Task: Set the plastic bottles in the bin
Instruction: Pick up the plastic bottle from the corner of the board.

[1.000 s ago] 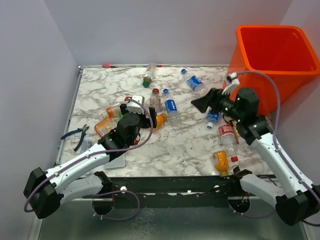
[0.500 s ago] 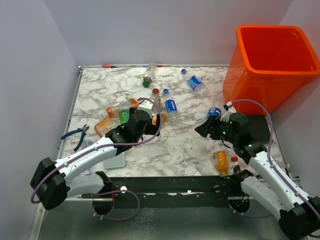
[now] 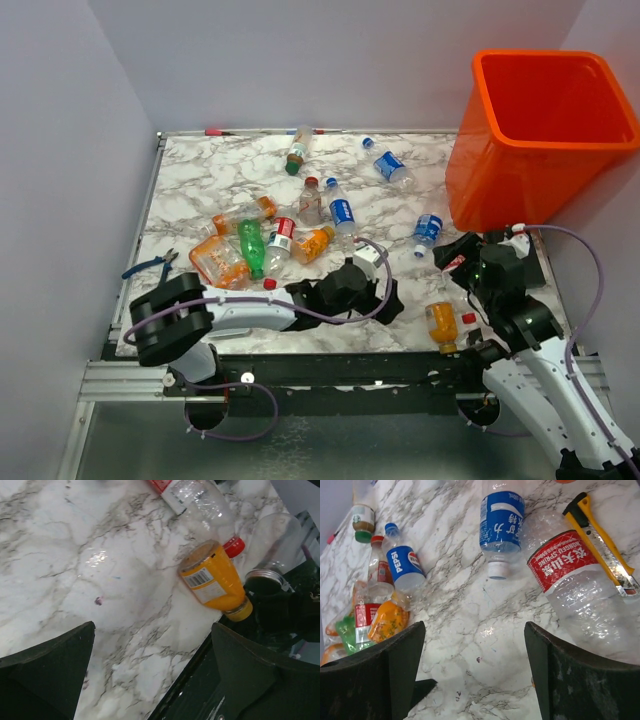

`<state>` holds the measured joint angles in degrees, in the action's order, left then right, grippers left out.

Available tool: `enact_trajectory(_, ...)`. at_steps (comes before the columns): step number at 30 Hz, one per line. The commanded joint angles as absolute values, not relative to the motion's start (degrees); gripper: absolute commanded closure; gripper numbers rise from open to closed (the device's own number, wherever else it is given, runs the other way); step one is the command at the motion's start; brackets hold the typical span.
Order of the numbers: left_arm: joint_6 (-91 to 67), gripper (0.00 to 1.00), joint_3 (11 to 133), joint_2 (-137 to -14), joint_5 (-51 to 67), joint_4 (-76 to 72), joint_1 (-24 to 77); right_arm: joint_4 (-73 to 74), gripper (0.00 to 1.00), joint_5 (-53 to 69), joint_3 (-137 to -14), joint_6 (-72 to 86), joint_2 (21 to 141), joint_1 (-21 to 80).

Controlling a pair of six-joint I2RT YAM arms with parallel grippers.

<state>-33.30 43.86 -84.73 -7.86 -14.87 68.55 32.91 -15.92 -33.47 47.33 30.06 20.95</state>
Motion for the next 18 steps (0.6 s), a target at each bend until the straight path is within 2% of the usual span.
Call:
enact_trajectory(1, -38.16, 0.01, 48.21, -93.59, -0.97, -29.77, 70.93, 39.33, 0.16, -24.78, -37.35, 52.22, 27.56, 21.05)
enact_trajectory(8, -41.88, 0.01, 54.40, -105.49, -0.12, -35.47, 73.82, 40.53, 0.16, -24.66, -39.43, 53.01, 23.64, 21.07)
enact_trajectory(18, -43.01, 0.01, 63.24, -116.47, -2.12, -32.02, 75.17, 43.35, 0.16, -24.97, -41.74, 51.28, 22.20, 21.07)
